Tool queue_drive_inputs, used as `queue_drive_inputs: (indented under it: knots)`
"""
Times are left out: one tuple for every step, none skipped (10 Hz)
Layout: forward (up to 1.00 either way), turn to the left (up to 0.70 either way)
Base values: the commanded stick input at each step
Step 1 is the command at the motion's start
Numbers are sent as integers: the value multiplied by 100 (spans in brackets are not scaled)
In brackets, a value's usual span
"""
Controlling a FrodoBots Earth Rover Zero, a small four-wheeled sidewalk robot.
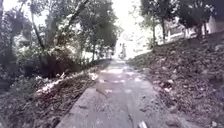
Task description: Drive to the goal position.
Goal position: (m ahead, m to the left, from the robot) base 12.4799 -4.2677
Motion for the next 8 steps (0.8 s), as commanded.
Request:
queue_drive_inputs:
  knots:
    - [50, -44]
    - [50, -3]
    - [50, 1]
    - [50, 0]
    - [50, 0]
    - [50, 0]
    - [50, 0]
    - [50, 0]
